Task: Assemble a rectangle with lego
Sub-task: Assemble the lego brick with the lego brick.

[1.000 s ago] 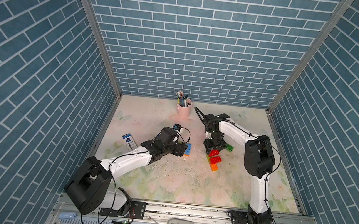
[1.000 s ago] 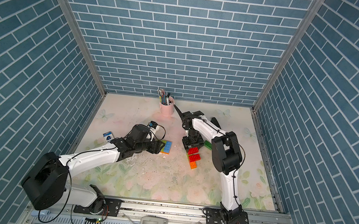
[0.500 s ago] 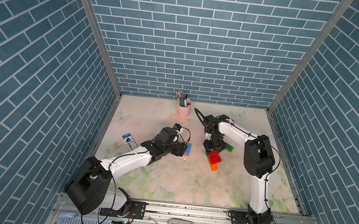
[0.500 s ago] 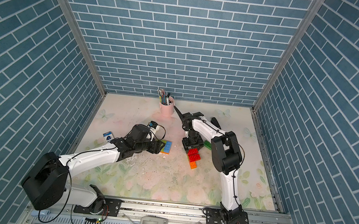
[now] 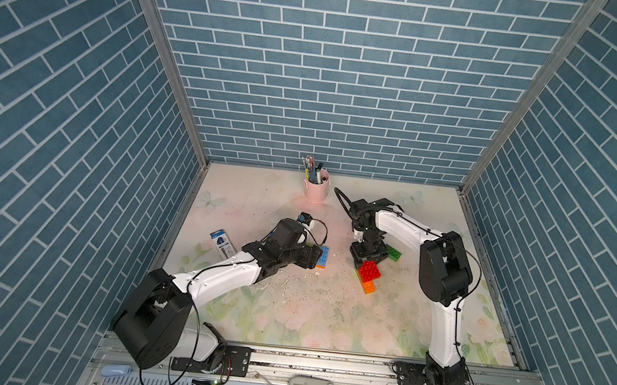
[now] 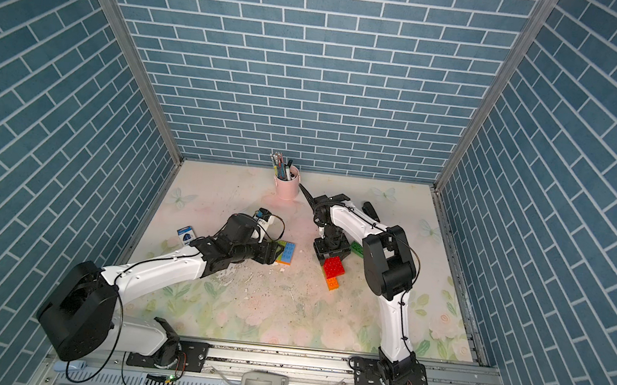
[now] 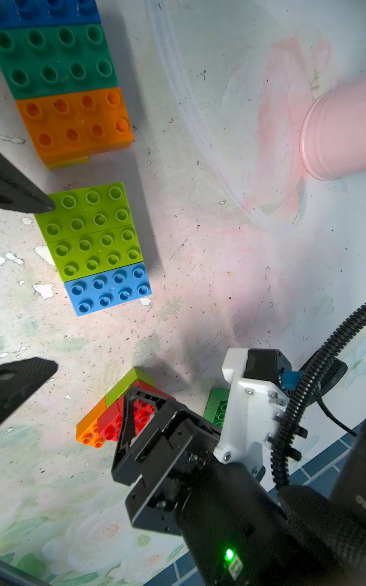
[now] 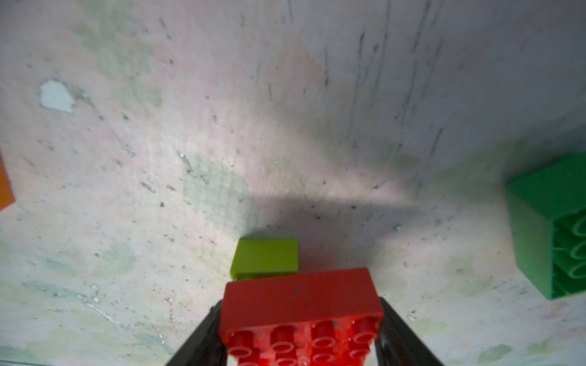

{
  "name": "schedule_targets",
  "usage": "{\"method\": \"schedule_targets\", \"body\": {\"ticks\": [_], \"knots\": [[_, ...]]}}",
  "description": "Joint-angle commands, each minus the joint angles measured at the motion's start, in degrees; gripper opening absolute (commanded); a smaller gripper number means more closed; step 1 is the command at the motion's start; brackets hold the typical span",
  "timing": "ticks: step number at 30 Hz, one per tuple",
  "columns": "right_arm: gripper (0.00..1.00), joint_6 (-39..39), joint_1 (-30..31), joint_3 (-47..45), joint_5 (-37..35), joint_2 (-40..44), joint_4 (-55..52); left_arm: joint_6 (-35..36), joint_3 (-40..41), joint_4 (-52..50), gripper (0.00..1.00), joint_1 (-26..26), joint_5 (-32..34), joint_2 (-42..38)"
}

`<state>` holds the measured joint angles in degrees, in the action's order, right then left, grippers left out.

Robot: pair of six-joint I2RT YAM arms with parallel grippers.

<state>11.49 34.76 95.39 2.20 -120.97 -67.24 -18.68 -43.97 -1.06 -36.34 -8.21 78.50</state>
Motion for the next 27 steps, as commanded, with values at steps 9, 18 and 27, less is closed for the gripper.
{"method": "schedule_targets", "body": {"ticks": [9, 18, 27], "knots": [[0.29, -1.5, 0.0, -5.1, -1.0, -1.2, 2.3, 0.0, 1.0, 0.8, 0.74, 0.4, -0.6, 0.2], [0.12, -1.5, 0.0, -8.3, -1.6, -3.7, 4.4, 0.0, 1.1, 1.1, 0.74, 0.5, -0.8, 0.2], [0.00, -1.2, 0.1, -8.7, -2.3, -6.8, 4.3, 0.0, 1.2, 1.6, 0.74, 0.6, -1.0, 0.3]]}}
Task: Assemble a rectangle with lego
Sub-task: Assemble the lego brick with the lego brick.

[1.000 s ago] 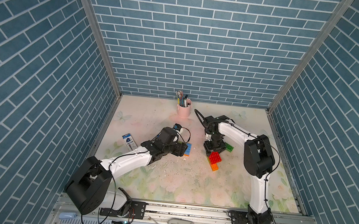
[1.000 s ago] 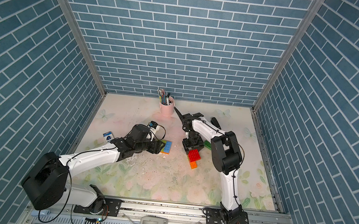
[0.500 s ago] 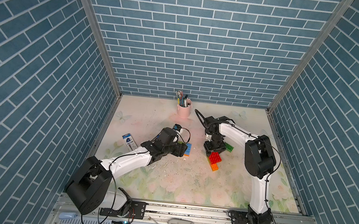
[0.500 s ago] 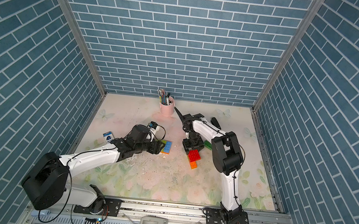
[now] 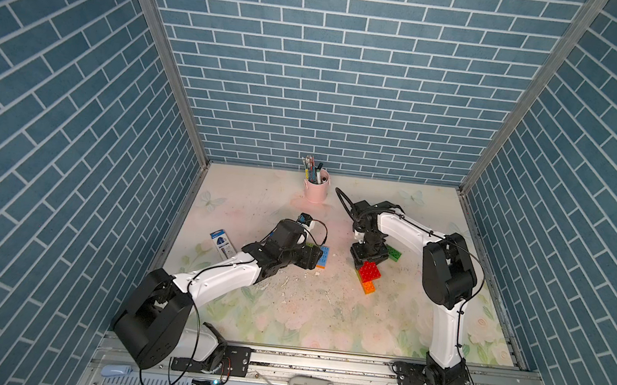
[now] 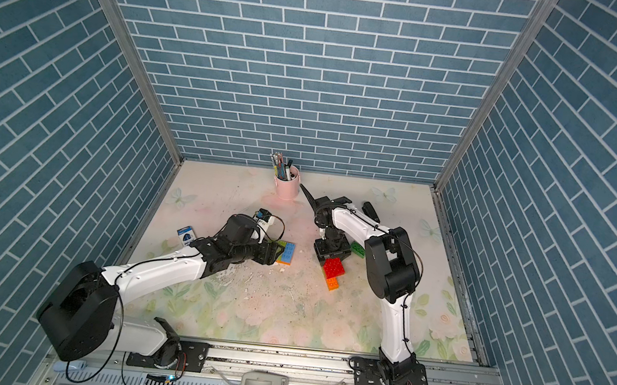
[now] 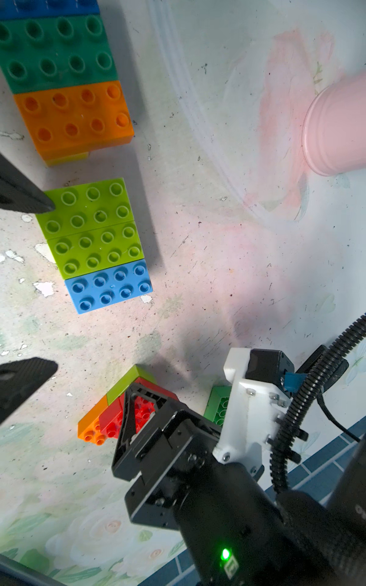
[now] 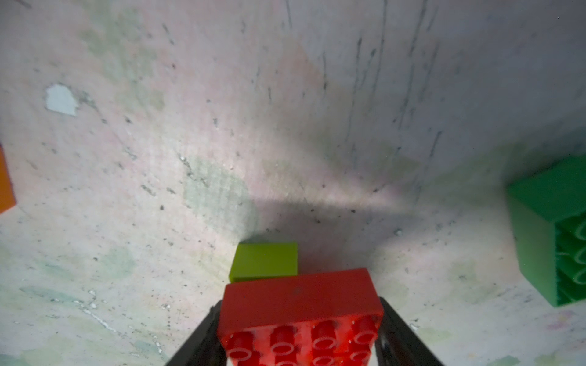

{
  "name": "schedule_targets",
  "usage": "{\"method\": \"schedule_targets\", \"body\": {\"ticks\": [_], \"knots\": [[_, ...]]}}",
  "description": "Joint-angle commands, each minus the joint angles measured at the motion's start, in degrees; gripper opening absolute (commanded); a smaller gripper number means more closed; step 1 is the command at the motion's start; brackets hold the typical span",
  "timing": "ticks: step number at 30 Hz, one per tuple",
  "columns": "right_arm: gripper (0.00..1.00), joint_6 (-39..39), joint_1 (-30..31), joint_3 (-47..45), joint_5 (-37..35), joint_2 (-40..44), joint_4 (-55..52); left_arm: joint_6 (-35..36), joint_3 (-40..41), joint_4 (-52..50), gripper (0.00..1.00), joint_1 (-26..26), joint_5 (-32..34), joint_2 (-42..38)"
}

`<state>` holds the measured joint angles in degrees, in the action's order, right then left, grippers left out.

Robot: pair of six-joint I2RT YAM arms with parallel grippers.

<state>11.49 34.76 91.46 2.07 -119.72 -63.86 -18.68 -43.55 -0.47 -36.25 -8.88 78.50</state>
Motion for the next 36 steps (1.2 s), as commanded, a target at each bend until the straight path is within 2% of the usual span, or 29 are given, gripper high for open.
{"method": "schedule_targets", "body": {"ticks": [1, 11, 20, 32, 36], "knots": [[0.00, -1.0, 0.2, -5.0, -2.3, -8.3, 1.0, 0.0, 0.8, 1.0, 0.74, 0.5, -0.3, 0.3], [0.00, 1.6, 1.1, -8.0, -5.7, -11.9, 4.5, -0.2, 1.0, 1.5, 0.74, 0.6, -0.8, 0.2], [0.00, 2.7, 1.4, -9.0, -4.7, -13.1, 7.3, -0.1, 0.7, 0.8, 0.73, 0.6, -0.8, -0.5], [0.00, 2.9, 1.4, -4.2, -5.6, -11.4, 4.2, 0.1, -0.1, -0.8, 0.73, 0.6, -0.9, -2.2], [0.15, 2.9, 1.4, -2.2, -5.5, -10.2, 2.4, 0.0, 0.0, -0.8, 0.73, 0.7, -1.0, -2.3]]}}
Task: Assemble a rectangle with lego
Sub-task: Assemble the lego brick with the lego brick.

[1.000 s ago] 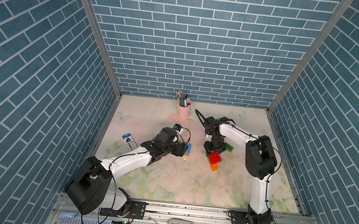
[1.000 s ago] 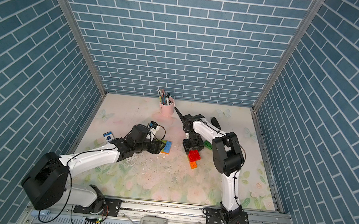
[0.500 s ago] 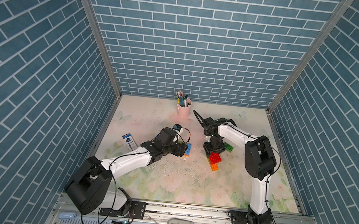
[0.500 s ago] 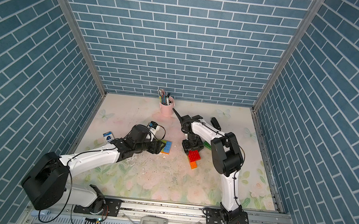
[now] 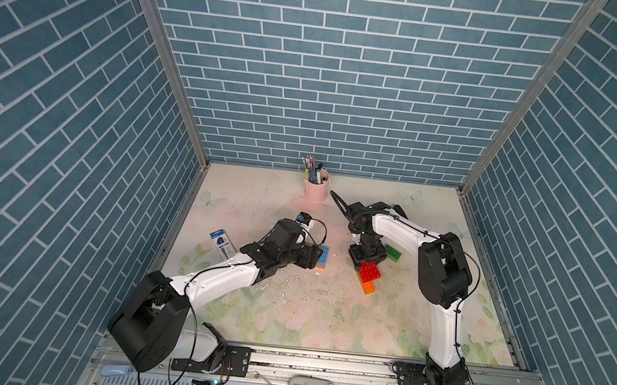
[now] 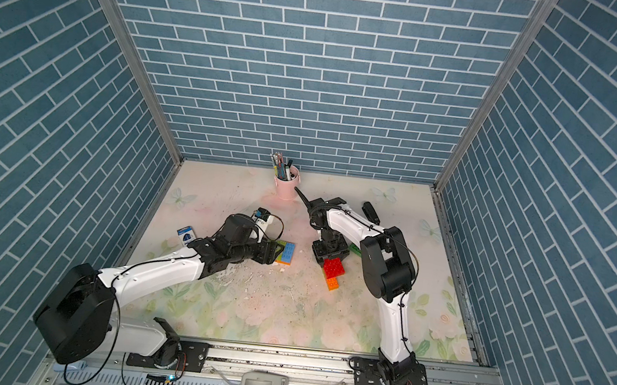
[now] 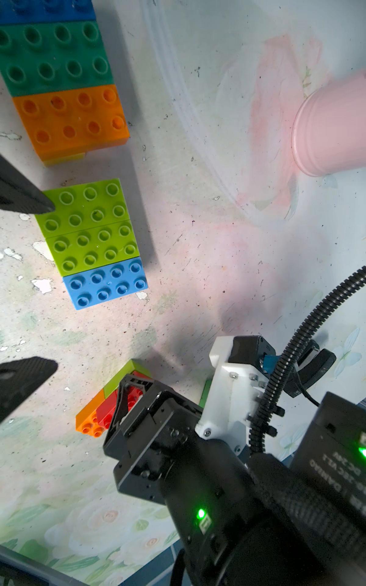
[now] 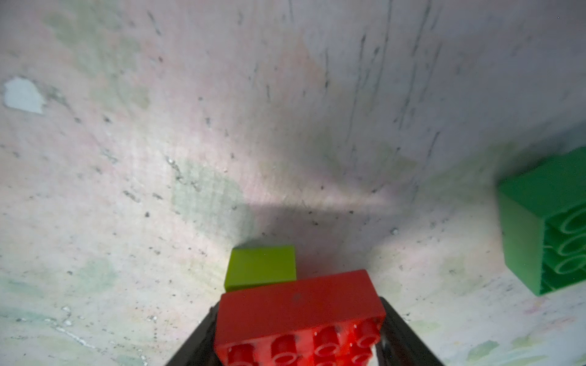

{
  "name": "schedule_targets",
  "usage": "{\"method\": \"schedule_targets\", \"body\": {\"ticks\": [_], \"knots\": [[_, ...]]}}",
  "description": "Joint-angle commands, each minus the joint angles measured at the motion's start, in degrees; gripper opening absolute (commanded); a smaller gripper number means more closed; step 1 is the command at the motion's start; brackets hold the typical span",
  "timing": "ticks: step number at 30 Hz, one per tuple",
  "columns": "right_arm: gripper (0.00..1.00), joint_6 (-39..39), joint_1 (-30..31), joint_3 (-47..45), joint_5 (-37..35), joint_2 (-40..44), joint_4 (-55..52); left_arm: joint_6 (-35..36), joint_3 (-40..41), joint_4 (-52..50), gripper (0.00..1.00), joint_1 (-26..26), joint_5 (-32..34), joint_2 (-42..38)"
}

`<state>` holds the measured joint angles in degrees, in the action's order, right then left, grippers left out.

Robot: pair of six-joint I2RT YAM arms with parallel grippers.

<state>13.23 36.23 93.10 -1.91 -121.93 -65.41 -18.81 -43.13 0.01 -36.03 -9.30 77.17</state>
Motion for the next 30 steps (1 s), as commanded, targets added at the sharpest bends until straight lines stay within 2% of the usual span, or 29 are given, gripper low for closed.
{"method": "schedule_targets", "body": {"ticks": [1, 20, 30], "knots": [[0.18, 1.1, -0.1, -3.5, -1.4, -7.5, 3.8, 0.2, -0.4, -1.2, 0.73, 0.4, -0.7, -1.1], [0.57, 0.4, -0.1, 0.2, 0.1, -4.8, 1.4, 0.0, 0.1, -0.1, 0.73, 0.4, -1.2, -1.2], [0.83, 0.2, -0.1, 0.6, 1.4, -4.1, 1.3, 0.0, 0.0, 0.0, 0.73, 0.5, -1.2, -1.1]]}}
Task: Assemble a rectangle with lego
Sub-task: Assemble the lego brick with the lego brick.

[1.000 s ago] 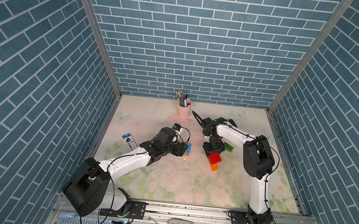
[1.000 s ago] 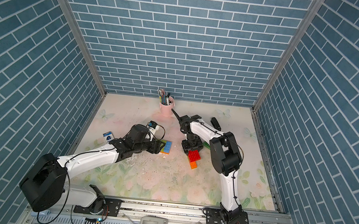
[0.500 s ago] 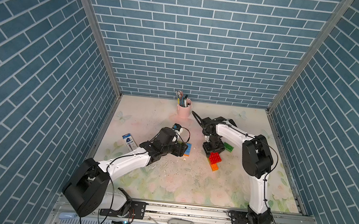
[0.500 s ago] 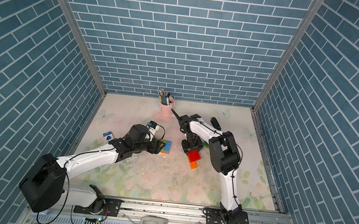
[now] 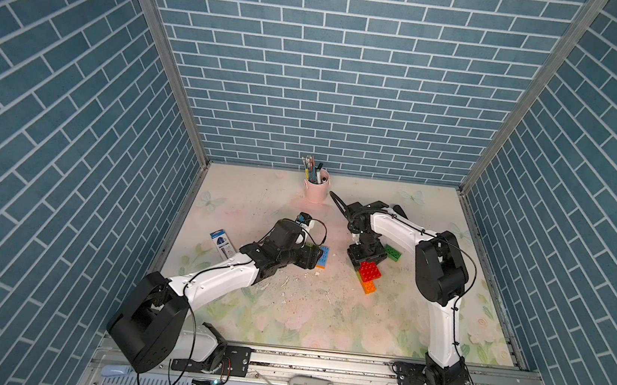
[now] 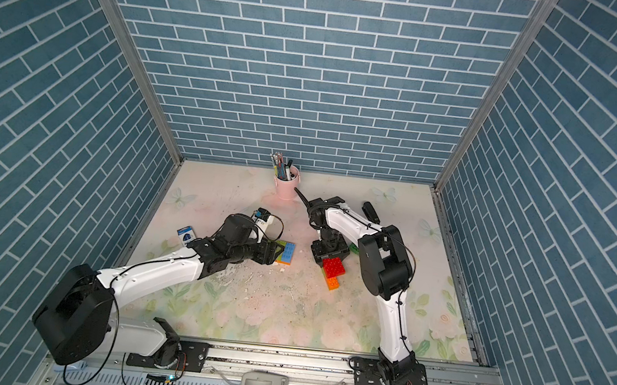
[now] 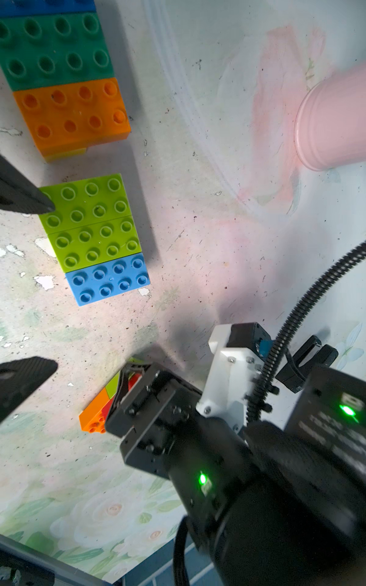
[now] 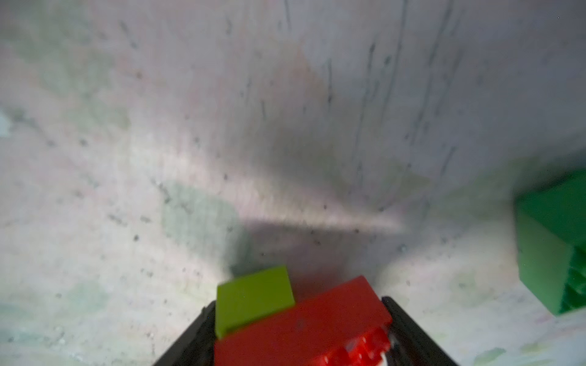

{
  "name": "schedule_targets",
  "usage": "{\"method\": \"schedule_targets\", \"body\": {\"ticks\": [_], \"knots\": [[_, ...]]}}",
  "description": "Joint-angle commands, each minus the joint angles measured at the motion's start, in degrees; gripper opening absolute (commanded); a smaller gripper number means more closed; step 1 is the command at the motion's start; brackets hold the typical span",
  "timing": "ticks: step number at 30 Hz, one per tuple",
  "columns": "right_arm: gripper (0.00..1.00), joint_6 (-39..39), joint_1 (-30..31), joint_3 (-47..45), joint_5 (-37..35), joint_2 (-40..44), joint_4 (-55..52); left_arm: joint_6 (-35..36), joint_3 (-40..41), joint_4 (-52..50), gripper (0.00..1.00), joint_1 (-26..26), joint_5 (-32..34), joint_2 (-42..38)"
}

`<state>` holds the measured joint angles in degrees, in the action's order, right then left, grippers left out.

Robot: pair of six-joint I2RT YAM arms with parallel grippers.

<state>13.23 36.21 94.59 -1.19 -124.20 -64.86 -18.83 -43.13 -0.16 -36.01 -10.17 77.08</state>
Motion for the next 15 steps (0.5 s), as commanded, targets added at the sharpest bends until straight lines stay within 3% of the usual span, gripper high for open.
{"method": "schedule_targets", "body": {"ticks": [1, 6, 15], "knots": [[0.85, 0.1, 0.0, -0.8, 0.7, -1.8, 0.7, 0.1, 0.0, 0.2, 0.73, 0.3, -0.4, -1.0], [0.89, 0.2, -0.1, -0.4, 0.7, -1.9, 0.4, 0.0, 0.1, 0.3, 0.73, 0.3, -0.5, -0.9], [0.91, 0.9, -0.5, 3.4, 4.9, 7.0, -1.5, 0.2, -1.1, -1.7, 0.74, 0.4, 2.2, -1.6]]}}
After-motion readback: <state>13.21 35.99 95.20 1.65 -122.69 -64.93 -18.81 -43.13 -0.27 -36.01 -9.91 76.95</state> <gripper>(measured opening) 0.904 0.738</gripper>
